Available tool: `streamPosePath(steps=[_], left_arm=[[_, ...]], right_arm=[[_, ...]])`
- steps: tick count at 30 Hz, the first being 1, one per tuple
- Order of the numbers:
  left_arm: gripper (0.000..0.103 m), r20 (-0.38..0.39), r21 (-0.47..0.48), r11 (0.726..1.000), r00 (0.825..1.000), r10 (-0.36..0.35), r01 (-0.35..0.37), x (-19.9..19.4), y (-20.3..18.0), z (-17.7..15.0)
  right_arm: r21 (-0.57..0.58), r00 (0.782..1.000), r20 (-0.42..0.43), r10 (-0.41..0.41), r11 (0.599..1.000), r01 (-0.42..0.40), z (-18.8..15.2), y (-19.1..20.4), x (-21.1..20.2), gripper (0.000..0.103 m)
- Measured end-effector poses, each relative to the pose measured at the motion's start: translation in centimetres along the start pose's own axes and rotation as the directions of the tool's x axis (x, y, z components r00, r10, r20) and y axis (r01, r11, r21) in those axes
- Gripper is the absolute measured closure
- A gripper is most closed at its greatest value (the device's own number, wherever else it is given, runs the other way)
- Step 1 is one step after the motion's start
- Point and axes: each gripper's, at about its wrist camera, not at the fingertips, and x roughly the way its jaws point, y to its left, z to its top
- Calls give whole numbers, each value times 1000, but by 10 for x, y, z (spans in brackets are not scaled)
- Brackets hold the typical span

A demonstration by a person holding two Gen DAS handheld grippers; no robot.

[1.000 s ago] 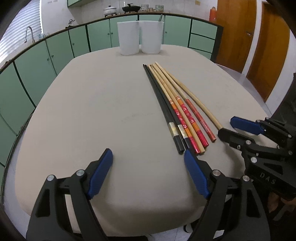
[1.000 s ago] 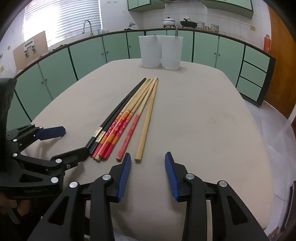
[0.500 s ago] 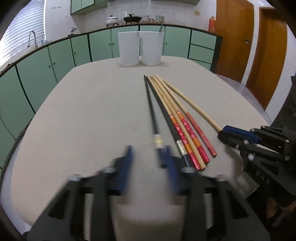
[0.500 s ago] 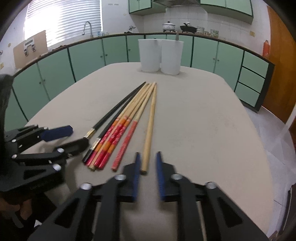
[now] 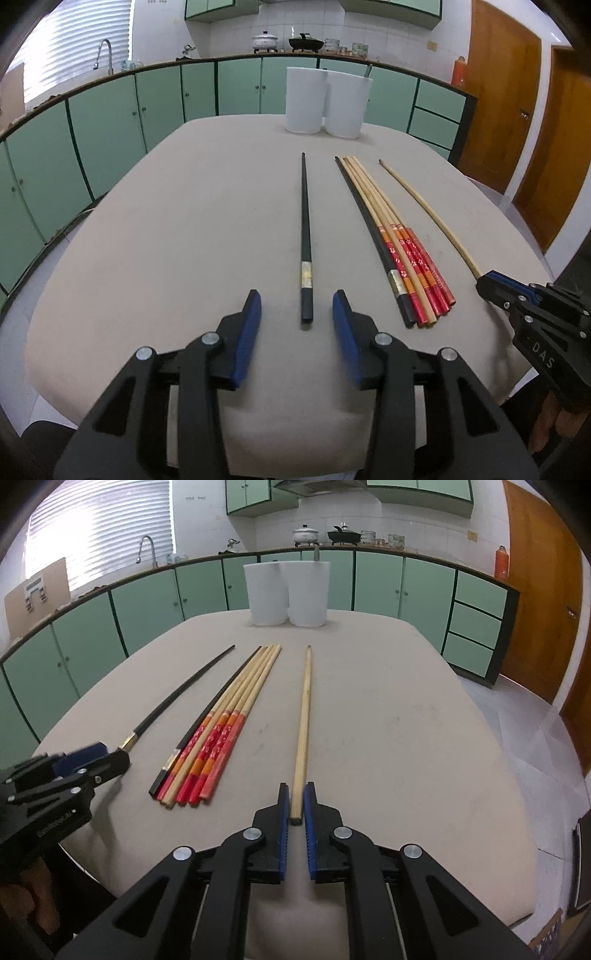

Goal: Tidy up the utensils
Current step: 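Grasp a black chopstick with the left tool while the right tool grasps a wooden chopstick, then carry both chopsticks to the white holder and drop them in while both tools open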

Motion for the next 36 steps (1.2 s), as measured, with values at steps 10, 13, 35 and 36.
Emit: streamPosePath(steps=[10, 13, 35, 36], left_arm=[[97, -3, -48, 996, 997, -73, 73, -29, 8, 33], [97, 22, -51, 995, 996, -88, 89, -49, 12, 51], [97, 11, 52, 984, 985, -171, 170, -63, 35, 212], [97, 5, 59, 983, 985, -173, 173, -60, 35, 221]], right_arm=[[2, 999, 24, 25, 1000, -25, 29, 1, -35, 97], [5, 998, 41, 48, 999, -48, 52, -1, -53, 97], [-153, 989, -75, 131, 978, -141, 246, 0, -41, 96], [-157, 988, -86, 129, 977, -142, 253, 1, -39, 96]])
